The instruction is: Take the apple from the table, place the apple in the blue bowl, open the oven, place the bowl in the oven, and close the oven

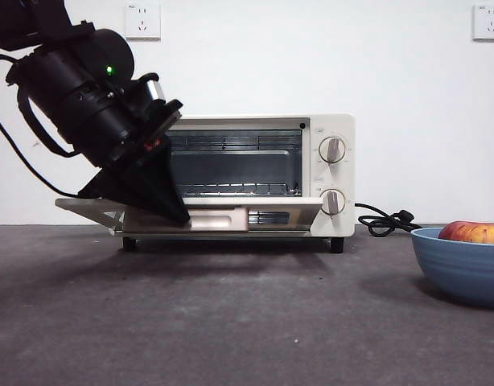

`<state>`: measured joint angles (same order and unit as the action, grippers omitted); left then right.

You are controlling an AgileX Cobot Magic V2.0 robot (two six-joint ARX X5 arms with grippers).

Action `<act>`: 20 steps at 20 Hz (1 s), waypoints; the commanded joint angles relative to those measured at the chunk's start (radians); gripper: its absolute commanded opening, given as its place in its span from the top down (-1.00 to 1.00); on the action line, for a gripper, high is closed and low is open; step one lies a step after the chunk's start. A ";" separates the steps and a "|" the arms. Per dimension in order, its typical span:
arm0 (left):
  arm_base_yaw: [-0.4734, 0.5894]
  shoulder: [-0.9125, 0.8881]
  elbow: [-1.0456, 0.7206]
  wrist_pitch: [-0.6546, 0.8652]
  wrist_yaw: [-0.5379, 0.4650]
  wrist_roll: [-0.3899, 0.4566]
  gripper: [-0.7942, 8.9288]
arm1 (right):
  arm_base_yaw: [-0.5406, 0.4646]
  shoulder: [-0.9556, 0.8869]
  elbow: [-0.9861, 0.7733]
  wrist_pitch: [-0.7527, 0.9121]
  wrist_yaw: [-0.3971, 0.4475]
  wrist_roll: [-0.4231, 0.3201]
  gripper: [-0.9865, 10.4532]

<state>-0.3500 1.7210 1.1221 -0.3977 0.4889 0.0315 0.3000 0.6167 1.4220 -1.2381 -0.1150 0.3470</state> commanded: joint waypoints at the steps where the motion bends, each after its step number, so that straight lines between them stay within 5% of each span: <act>1: 0.014 0.011 0.018 0.092 -0.070 -0.012 0.85 | 0.002 -0.002 0.000 0.003 0.004 -0.010 0.83; 20: 0.006 0.011 0.006 -0.100 -0.096 0.117 0.85 | 0.002 0.013 0.000 -0.085 0.029 -0.009 0.83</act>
<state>-0.3477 1.7210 1.1294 -0.4866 0.3950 0.1154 0.3000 0.6247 1.4220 -1.3258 -0.0860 0.3443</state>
